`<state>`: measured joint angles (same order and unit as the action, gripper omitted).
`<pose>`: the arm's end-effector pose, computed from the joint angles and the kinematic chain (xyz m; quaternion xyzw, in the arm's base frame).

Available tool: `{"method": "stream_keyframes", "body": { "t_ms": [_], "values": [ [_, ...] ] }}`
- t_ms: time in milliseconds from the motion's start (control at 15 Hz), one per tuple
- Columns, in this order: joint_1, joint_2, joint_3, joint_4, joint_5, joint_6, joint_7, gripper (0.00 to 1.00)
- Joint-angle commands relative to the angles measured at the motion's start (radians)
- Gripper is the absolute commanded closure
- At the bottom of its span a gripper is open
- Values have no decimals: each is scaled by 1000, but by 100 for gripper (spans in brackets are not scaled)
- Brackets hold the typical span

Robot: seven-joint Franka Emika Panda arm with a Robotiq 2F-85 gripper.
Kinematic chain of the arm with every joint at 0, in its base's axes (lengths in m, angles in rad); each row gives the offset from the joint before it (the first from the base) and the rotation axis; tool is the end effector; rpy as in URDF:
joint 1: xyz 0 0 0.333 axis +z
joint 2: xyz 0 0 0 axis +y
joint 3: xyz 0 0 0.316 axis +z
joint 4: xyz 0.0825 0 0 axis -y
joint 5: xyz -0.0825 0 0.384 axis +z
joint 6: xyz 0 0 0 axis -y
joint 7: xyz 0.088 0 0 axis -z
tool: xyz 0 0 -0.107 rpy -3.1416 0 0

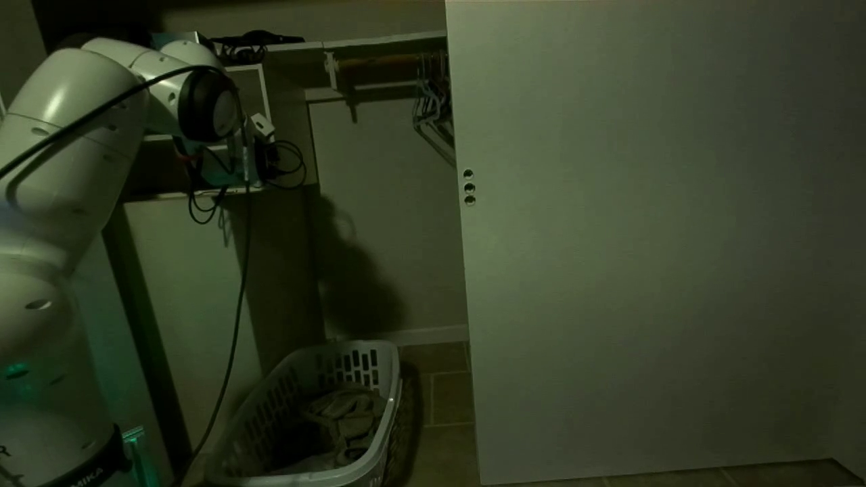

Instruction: Move the black object to the lower shelf

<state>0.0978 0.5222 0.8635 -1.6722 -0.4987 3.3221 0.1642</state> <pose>0.4611 0.5146 0.5506 -0.6930 -0.3740 -0.5110 0.3447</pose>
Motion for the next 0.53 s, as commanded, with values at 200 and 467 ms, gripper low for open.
{"method": "stream_keyframes", "body": {
  "t_ms": [200, 467],
  "values": [
    [-69, -18, 74, -1, -10, -75, -19, 0],
    [-141, -42, 159, -15, -5, -140, -32, 0]
  ]
}}
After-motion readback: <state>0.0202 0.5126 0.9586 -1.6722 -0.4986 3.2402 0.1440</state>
